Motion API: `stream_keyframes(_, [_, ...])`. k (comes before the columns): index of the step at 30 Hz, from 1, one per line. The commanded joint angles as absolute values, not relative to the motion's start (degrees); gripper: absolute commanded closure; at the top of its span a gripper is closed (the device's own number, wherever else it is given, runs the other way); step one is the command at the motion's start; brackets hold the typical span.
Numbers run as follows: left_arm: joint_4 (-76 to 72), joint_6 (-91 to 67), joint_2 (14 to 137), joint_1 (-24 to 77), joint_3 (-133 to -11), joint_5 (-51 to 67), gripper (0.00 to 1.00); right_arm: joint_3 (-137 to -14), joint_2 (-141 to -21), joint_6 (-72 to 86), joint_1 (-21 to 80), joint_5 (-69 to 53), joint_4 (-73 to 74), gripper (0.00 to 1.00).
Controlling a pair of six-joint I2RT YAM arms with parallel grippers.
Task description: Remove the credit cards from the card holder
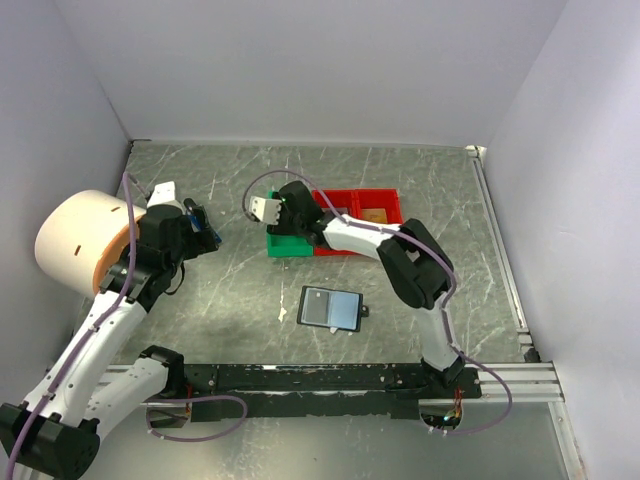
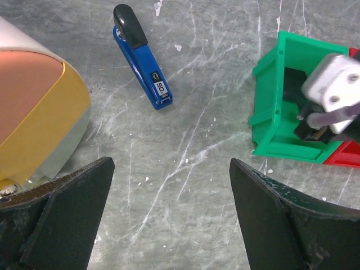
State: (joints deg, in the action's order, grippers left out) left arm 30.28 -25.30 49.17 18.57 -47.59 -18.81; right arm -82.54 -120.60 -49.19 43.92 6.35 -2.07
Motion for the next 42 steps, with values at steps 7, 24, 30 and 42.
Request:
stream_keyframes(7, [29.5,-24.9,50.0,17.4,-47.3,-17.1,0.04,-70.8,-99.0,-20.5,43.8,16.8,-19.5,0.38])
stream_keyframes(24, [32.6,-26.4,53.7,14.3,-48.7,-18.4,0.03,-50.9,-71.9,39.9,48.5,16.2,15.4,0.33])
stream_keyframes(30, [34.3,-29.2,50.4,14.3,-49.1,-22.1,0.03,-48.1,-66.6,41.0,48.6,18.7,20.9,0.33])
stream_keyframes(42, [28.0,-32.4,44.6,14.2,-43.5,-8.2,0.03,-51.4,-74.6,48.6,52.5,24.1,22.7,0.37])
